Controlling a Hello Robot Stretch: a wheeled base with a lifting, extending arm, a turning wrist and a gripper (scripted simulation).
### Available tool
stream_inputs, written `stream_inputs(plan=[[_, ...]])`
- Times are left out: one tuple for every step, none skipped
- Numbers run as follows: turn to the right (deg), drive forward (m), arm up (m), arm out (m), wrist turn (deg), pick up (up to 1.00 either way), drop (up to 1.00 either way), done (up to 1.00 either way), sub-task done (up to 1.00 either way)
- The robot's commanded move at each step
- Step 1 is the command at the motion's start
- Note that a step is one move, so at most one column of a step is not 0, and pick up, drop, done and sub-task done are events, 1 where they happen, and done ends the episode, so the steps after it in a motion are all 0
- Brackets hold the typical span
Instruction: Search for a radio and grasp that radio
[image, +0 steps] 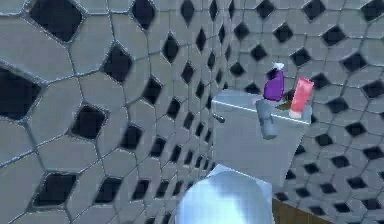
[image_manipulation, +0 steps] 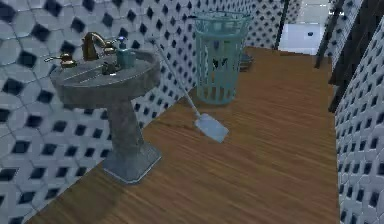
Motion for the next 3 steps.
stream_inputs(plan=[[45.0,0.0,0.0,0.0,0.0,0.0,0.0,0.0,0.0],[45.0,0.0,0.0,0.0,0.0,0.0,0.0,0.0,0.0],[36.0,0.0,0.0,0.0,0.0,0.0,0.0,0.0,0.0]])
